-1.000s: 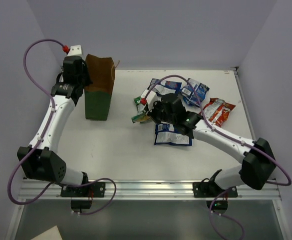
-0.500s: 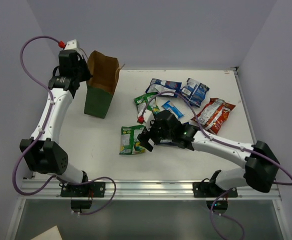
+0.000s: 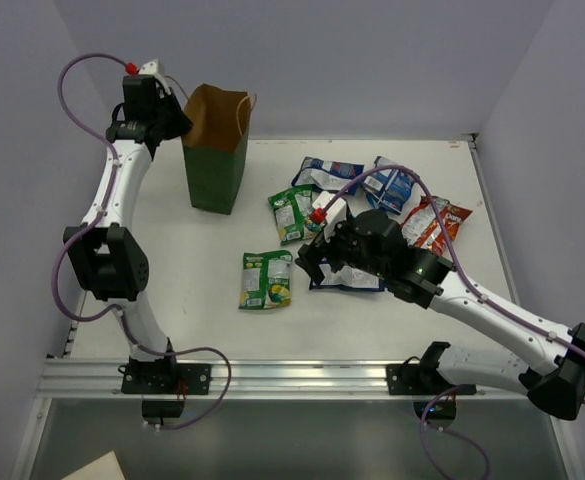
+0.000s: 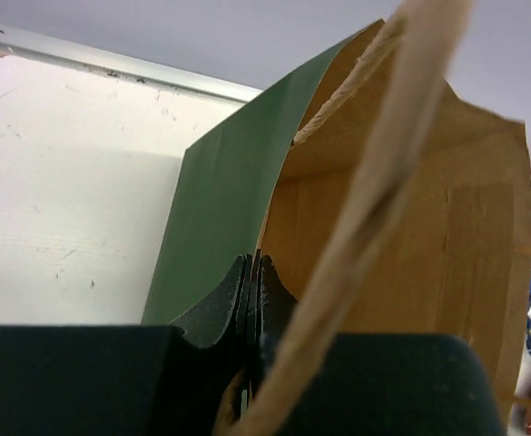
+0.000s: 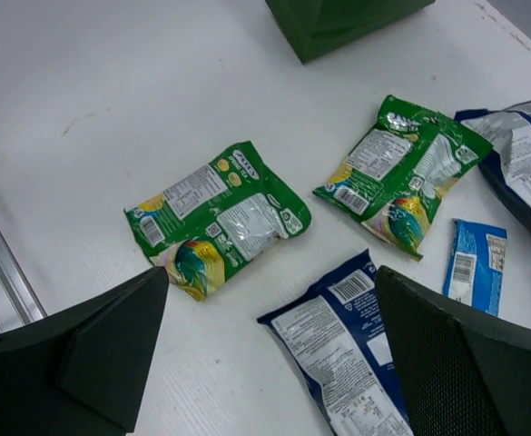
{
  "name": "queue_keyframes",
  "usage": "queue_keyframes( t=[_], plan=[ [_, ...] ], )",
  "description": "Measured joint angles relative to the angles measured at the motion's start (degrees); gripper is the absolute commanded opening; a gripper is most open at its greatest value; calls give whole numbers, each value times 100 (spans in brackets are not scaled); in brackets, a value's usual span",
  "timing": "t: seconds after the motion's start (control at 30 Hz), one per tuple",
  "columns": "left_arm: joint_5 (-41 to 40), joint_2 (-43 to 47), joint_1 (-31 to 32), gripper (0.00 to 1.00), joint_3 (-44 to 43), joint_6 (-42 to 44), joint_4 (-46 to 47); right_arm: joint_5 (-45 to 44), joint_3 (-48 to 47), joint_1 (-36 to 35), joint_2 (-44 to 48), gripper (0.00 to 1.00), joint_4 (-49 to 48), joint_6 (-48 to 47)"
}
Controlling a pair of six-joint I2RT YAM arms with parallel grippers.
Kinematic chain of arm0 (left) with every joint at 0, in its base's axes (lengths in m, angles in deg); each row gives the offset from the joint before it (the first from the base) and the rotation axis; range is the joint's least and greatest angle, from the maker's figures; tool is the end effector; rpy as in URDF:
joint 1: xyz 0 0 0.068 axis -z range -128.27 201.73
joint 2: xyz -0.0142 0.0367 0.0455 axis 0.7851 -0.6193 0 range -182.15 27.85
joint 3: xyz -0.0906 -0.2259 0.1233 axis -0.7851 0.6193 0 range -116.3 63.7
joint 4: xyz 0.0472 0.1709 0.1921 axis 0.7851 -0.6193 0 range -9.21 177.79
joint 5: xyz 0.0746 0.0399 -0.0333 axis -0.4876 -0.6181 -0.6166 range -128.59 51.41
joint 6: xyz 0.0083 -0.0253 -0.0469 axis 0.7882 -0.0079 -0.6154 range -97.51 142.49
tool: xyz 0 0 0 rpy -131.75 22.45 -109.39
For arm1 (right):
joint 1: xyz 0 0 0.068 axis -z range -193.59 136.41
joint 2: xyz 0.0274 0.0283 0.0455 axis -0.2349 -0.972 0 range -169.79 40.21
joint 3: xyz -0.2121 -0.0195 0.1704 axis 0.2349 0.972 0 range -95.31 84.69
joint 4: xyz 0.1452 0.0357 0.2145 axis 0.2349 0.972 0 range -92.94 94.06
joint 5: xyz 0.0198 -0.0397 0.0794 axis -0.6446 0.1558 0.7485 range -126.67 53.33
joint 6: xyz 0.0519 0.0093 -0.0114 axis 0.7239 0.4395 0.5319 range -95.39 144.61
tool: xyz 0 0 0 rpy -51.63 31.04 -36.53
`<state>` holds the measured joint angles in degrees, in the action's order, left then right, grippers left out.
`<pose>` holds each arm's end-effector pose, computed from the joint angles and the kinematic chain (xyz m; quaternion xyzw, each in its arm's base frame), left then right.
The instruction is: Take the snacks out of the paper bag
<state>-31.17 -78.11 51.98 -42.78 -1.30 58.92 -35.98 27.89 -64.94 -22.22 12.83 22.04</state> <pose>0.4332 -0.0064 0.3777 -0.1424 0.8456 -0.1608 0.4886 0.1555 0.1952 0.3431 -0.3776 0.7348 0.2373 0.5111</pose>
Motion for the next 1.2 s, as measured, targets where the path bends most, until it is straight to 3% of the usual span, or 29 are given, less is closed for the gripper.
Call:
queue_keyframes(
  t=[0.1, 0.17, 0.3, 0.37, 0.4, 0.5, 0.53, 0.73, 0.9, 1.07, 1.2],
  plan=[
    [144, -404, -157, 0, -374, -98, -9, -136, 4, 7, 74, 99, 133, 4],
    [247, -673, -297, 7, -619, -127, -50, -190, 4, 13, 140, 99, 181, 7],
    [391, -1029, -520, 45, -839, -129, -181, -315, 13, 35, 240, 99, 258, 9],
    [411, -1071, -586, 57, -841, -81, -286, -358, 13, 37, 254, 99, 304, 7],
    [413, -1073, -597, 70, -841, -72, -319, -396, 13, 37, 254, 99, 319, 4],
    [439, -1062, -608, 94, -841, 17, -341, -452, 13, 42, 254, 99, 365, 0],
    [442, -1060, -605, 98, -841, 61, -345, -468, 13, 42, 254, 99, 372, 0],
    [507, -822, -597, 100, -839, 87, -422, -608, -142, 42, 264, 99, 555, -26],
    [673, -109, -597, 100, -811, 94, -573, -955, -697, 42, 431, 99, 675, 0],
    [730, 1351, -597, 100, -85, 243, -538, -1941, -1241, 107, 809, 99, 566, -2],
    [411, 2946, -505, 100, 1010, 505, -450, -2697, -1355, 612, 1202, 99, 407, 9]
  ],
)
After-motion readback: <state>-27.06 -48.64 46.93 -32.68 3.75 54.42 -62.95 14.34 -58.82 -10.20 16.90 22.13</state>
